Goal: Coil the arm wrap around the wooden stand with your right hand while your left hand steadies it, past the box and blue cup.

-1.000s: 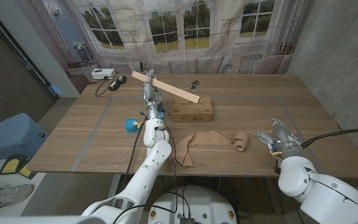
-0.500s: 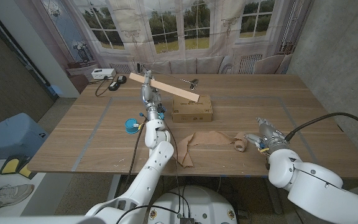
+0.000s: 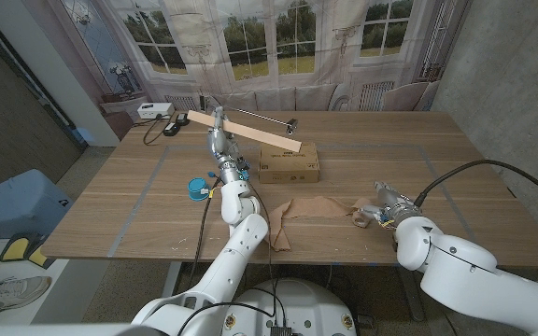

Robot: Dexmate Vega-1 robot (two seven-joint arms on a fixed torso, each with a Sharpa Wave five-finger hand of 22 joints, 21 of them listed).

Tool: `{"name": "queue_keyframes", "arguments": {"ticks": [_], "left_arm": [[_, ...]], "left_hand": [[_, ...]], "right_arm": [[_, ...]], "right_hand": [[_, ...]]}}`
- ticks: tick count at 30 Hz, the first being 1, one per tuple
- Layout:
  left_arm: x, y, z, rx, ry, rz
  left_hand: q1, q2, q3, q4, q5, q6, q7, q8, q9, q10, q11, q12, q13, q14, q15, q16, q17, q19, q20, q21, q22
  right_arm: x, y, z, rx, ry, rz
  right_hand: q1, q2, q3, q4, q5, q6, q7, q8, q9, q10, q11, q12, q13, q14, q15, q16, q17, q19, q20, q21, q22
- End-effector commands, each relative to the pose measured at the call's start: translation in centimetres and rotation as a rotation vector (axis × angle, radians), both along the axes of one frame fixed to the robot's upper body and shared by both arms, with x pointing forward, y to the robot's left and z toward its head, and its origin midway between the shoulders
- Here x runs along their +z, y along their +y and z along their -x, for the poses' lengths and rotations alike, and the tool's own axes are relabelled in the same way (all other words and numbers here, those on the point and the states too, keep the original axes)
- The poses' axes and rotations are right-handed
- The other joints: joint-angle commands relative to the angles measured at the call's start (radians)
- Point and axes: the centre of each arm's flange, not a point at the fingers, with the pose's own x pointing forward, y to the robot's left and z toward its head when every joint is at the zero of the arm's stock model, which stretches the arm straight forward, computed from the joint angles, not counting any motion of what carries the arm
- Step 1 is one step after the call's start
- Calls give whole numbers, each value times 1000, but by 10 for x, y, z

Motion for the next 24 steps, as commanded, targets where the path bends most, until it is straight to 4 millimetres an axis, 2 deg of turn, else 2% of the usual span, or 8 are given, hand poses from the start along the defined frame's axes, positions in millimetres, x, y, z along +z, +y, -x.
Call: {"name": "queue_keyframes", "arguments": {"ticks": [1, 8, 11, 15, 17, 20, 22, 24], "left_arm": [[1, -3, 2, 25, -2, 1], [0, -3, 1, 24, 0, 2], [0, -3, 1, 25, 2, 0], [0, -3, 1, 28, 1, -3], [0, -3, 1, 28, 0, -3], [0, -2, 1, 30, 2, -4], [1, -2, 1, 31, 2, -7], [1, -3, 1, 31, 2, -9]], "left_hand": [[-3, 9, 183, 173, -3, -1, 6, 1, -19, 0, -10, 251, 133, -4, 4, 7, 2, -4, -93, 6, 2], [-7, 9, 186, 173, -5, -2, 6, 3, -21, -4, -12, 260, 132, -4, 4, 8, 1, -5, -93, 9, -1], [-8, 9, 187, 172, -5, -2, 7, 4, -21, -3, -11, 264, 132, -4, 4, 9, 1, -6, -93, 10, -3], [-10, 10, 189, 172, -6, -3, 8, 5, -22, -3, -13, 268, 132, -5, 4, 10, 1, -6, -93, 12, -4], [-11, 10, 189, 172, -7, -4, 6, 5, -22, -5, -13, 269, 132, -5, 4, 10, 1, -7, -93, 13, -4], [-12, 10, 191, 171, -8, -5, 7, 4, -26, -6, -13, 273, 132, -6, 4, 10, 1, -8, -93, 14, -6], [-13, 10, 191, 171, -9, -5, 6, 4, -27, -8, -12, 275, 132, -5, 4, 11, 1, -8, -93, 15, -6], [-14, 10, 192, 171, -9, -4, 7, 5, -29, -10, -13, 276, 132, -6, 4, 11, 1, -8, -93, 16, -8]], "right_arm": [[9, 3, -12, -52, 107, 76], [11, 6, -19, -96, 122, 113], [11, 9, -20, -99, 52, 135], [12, 14, -21, -101, -35, 161], [11, 18, -21, -104, -97, 193], [9, 23, -20, -103, -189, 226], [8, 26, -19, -107, -256, 249], [7, 28, -18, -106, -309, 260]], "right_hand": [[22, 3, 9, -8, 8, -12, -8, 7, 6, -25, -1, 4, 3, -22, 3, 2, 2, 4, -4, 2, 1], [48, 2, 13, -11, 9, -35, -14, 6, 6, -65, 13, 1, 4, -46, 8, 1, 2, -3, -3, 1, 1], [64, 2, 7, -2, 10, -5, 3, 23, 6, -33, 6, 24, 3, 15, -9, 27, 3, 41, -10, 18, 2], [58, 25, -24, 22, 18, 80, 9, 39, 4, 95, -14, 63, 3, 187, -80, 90, 21, 150, -24, 51, 5], [54, 49, -44, 29, 25, 159, 16, 55, 4, 198, -18, 95, 6, 321, -132, 155, 52, 230, -37, 76, 9], [89, 76, -70, 16, 39, 320, 7, 86, 4, 375, -27, 158, 18, 479, -188, 267, 128, 341, -55, 117, 15], [146, 106, -89, 2, 44, 445, -14, 98, 4, 521, -30, 216, 36, 618, -235, 401, 222, 429, -63, 160, 24], [204, 127, -116, -2, 40, 558, -8, 103, 5, 648, -46, 279, 62, 700, -261, 538, 339, 482, -74, 200, 37]]}}
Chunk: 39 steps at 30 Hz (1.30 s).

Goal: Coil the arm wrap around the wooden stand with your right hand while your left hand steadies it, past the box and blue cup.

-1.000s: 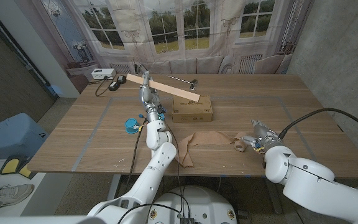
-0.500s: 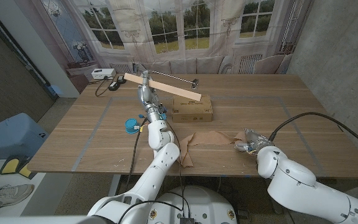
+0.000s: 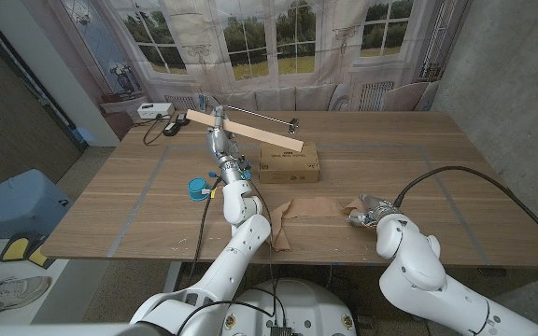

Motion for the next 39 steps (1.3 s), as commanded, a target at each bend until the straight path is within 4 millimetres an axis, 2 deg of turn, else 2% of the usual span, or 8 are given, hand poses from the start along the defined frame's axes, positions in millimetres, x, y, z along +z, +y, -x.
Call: {"name": "queue_keyframes", "arguments": {"ticks": [1, 4, 7, 9, 10, 12, 19, 39], "left_arm": [[0, -1, 0, 6, 1, -8], [1, -1, 0, 9, 0, -5], [1, -2, 0, 9, 0, -7], [1, -2, -1, 8, 2, -7], [1, -2, -1, 8, 3, -9], [1, -3, -2, 8, 5, -9], [3, -4, -2, 54, -8, -6], [10, -5, 2, 269, -67, -25]], "left_hand": [[1, 11, 179, 174, -1, 2, 3, -2, -29, -8, -11, 268, 132, 0, -1, 4, 1, -4, -97, 9, 1], [-1, 11, 180, 174, -2, 3, 1, -1, -30, -9, -11, 271, 132, -1, -1, 5, 1, -5, -97, 10, -1], [-2, 11, 181, 173, -3, 1, 3, -1, -30, -10, -10, 273, 132, -1, -1, 5, 1, -6, -97, 11, -2], [-3, 11, 181, 173, -4, 2, 2, 0, -31, -9, -10, 275, 132, -1, -1, 6, 1, -7, -97, 11, -3], [-4, 11, 182, 173, -4, 3, 2, 1, -32, -10, -10, 276, 132, -1, -1, 6, 1, -7, -97, 11, -5], [-5, 11, 183, 173, -5, 2, 1, 0, -34, -10, -10, 278, 131, -2, -1, 6, 1, -7, -97, 13, -5], [-7, 11, 185, 172, -7, 1, 1, 3, -34, -11, -8, 282, 131, -2, -1, 7, 1, -9, -97, 15, -8], [-15, 11, 190, 172, -11, -2, 3, 9, -35, -16, -10, 288, 131, -4, -1, 10, 1, -10, -96, 19, -20]], "right_arm": [[26, 5, 13, -89, -405, 213], [26, 7, 11, -118, -397, 245], [24, 6, 6, -133, -376, 253], [24, 4, 4, -127, -376, 243], [24, 3, 3, -127, -375, 234], [24, 1, 4, -125, -411, 227], [25, -4, 17, -125, -583, 198], [35, -10, 62, -142, -818, 129]], "right_hand": [[170, 81, -45, -16, -6, 330, 3, 15, 9, 320, -63, 145, 72, 190, -167, 294, 255, 122, -30, 92, 30], [292, 75, -73, -23, -14, 417, 12, 0, 17, 418, -80, 245, 138, 276, -180, 467, 439, 136, -37, 143, 46], [389, 56, -97, -19, -8, 492, 17, 2, 33, 448, -106, 335, 214, 326, -179, 570, 570, 150, -41, 191, 62], [442, 70, -114, -11, -11, 560, 30, 16, 49, 491, -102, 419, 285, 371, -179, 633, 632, 176, -42, 246, 87], [496, 98, -117, -6, -17, 639, 44, 37, 65, 558, -97, 517, 365, 447, -178, 693, 712, 194, -50, 308, 116], [519, 109, -112, -3, -24, 711, 63, 61, 75, 624, -84, 559, 379, 467, -179, 699, 762, 207, -57, 346, 127], [528, 107, -116, 4, -29, 768, 70, 88, 98, 659, -77, 571, 368, 496, -178, 695, 808, 217, -94, 391, 138], [531, 90, -133, 11, -19, 811, 65, 93, 102, 695, -83, 579, 363, 538, -177, 659, 833, 161, -115, 425, 137]]}}
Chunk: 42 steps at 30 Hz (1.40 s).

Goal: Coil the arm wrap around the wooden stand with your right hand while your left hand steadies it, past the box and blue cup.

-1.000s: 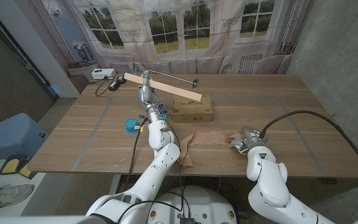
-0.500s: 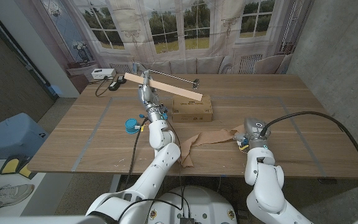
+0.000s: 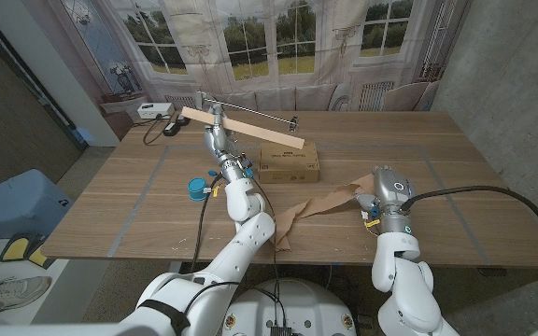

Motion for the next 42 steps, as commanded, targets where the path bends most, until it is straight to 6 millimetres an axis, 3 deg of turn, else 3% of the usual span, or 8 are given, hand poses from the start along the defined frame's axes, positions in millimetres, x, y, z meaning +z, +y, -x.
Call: {"name": "queue_keyframes", "arguments": {"ticks": [1, 20, 42], "left_arm": [[4, -3, 3, 106, -29, -20], [10, -10, -3, 97, -36, -90], [29, -22, -14, 98, -17, -156]], "left_hand": [[-4, 5, 181, 172, -2, 4, 7, 2, -36, 1, -9, 266, 131, -4, -1, 10, 1, -2, -100, 7, -2], [-12, 5, 188, 171, -6, 2, 10, 9, -40, -1, -6, 270, 131, -5, -1, 14, 1, -7, -100, 16, -4], [-21, 5, 194, 170, -9, -3, 11, 21, -36, 0, -4, 272, 131, -8, -1, 16, 0, -10, -100, 22, -11]], "right_arm": [[10, -3, 31, -14, -155, -3], [49, 2, 86, -102, -457, 113], [82, 15, 107, -129, -622, 215]], "right_hand": [[306, 299, -2, 6, 9, 388, -132, 6, 56, 429, -233, 99, 280, 10, -80, -9, 5, -12, -42, 10, 1], [305, 297, -12, 12, 16, 397, -137, 4, 62, 438, -238, 96, 278, 21, -80, -27, 20, -24, -51, 35, -5], [305, 295, -22, 15, 21, 400, -141, -1, 70, 436, -242, 92, 285, 29, -80, -45, 26, -37, -58, 64, -14]]}}
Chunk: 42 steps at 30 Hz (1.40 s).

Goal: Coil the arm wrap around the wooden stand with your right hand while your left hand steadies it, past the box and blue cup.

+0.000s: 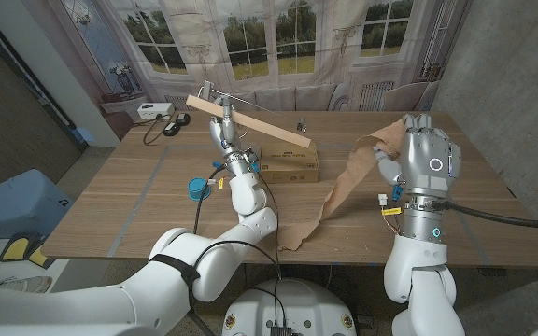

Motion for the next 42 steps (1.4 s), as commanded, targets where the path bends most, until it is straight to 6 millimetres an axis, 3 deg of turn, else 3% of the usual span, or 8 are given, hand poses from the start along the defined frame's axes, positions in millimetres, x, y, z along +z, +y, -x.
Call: {"name": "queue_keyframes", "arguments": {"ticks": [1, 26, 42], "left_arm": [[10, -6, -7, -12, 16, -27], [25, -25, -21, -87, 61, -61], [41, -50, -32, -138, 118, -116]], "left_hand": [[-9, 10, 102, 97, -2, -2, 7, 9, 9, 6, -3, 190, 131, -6, 1, 7, 0, -8, -98, 10, 1], [-17, 11, 108, 96, -2, -5, 10, 19, 10, 5, -1, 191, 131, -7, 1, 10, 0, -10, -98, 16, -2], [-22, 11, 112, 96, -3, -10, 10, 26, 10, 6, 0, 191, 131, -7, 1, 12, 0, -11, -98, 18, -5]], "right_arm": [[18, 9, 13, -22, -93, 57], [76, 30, 18, -27, -194, 188], [123, 43, 16, -28, -240, 250]], "right_hand": [[299, 301, -3, 4, 8, 374, -167, 7, 66, 435, -242, 51, 218, 11, -73, -4, 2, -8, -64, 8, -1], [302, 301, -16, 6, 16, 380, -170, 2, 78, 440, -246, 44, 225, 20, -73, -28, 4, -27, -72, 50, -17], [303, 302, -23, 7, 19, 380, -171, -3, 83, 444, -249, 39, 227, 25, -73, -39, 5, -36, -75, 74, -27]]}}
